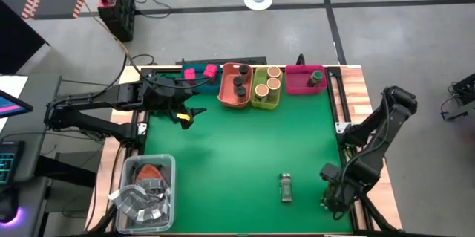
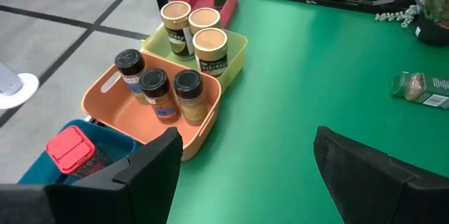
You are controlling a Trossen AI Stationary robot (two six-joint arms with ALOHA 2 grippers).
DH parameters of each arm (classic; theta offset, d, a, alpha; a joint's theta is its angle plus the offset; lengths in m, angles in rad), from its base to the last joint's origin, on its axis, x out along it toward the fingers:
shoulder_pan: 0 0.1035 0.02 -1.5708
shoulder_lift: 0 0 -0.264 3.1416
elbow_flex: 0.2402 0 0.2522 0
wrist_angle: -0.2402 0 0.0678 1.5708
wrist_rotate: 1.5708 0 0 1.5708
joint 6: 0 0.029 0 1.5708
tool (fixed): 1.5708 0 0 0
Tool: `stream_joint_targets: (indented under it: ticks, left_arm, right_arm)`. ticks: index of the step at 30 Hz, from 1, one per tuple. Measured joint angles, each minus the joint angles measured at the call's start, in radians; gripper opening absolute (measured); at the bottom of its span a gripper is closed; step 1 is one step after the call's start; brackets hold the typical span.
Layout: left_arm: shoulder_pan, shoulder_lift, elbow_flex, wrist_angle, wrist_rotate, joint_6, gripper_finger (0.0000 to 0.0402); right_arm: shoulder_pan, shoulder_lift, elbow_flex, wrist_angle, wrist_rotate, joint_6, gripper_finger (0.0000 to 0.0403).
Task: Sort spices by type
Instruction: Adjust the flower pot, then put the green seasoning bottle into the red bin
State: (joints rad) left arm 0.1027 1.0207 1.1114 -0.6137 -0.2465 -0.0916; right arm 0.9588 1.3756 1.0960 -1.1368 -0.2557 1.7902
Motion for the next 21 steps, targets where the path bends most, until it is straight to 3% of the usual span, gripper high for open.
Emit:
stream_joint_targets:
  ticks: [8, 16, 21]
  left_arm:
    - [0.0, 0.0, 0.0, 0.006, 0.002, -0.015, 0.0306]
    - [0.0, 0.0, 0.0, 0.013, 0.021, -0.041, 0.0306]
    - [0.0, 0.0, 0.0, -0.01, 0.059, -0.081, 0.0306]
  right_arm:
    - [-0.093, -0.013, 0.15, -0.226, 0.003, -0.032, 0.0291]
    - [-0.353, 0.136, 0.151, -0.06, 0.06, -0.197, 0.0291]
    - [-0.464, 0.233, 0.15, 0.036, 0.075, -0.173, 0.0291]
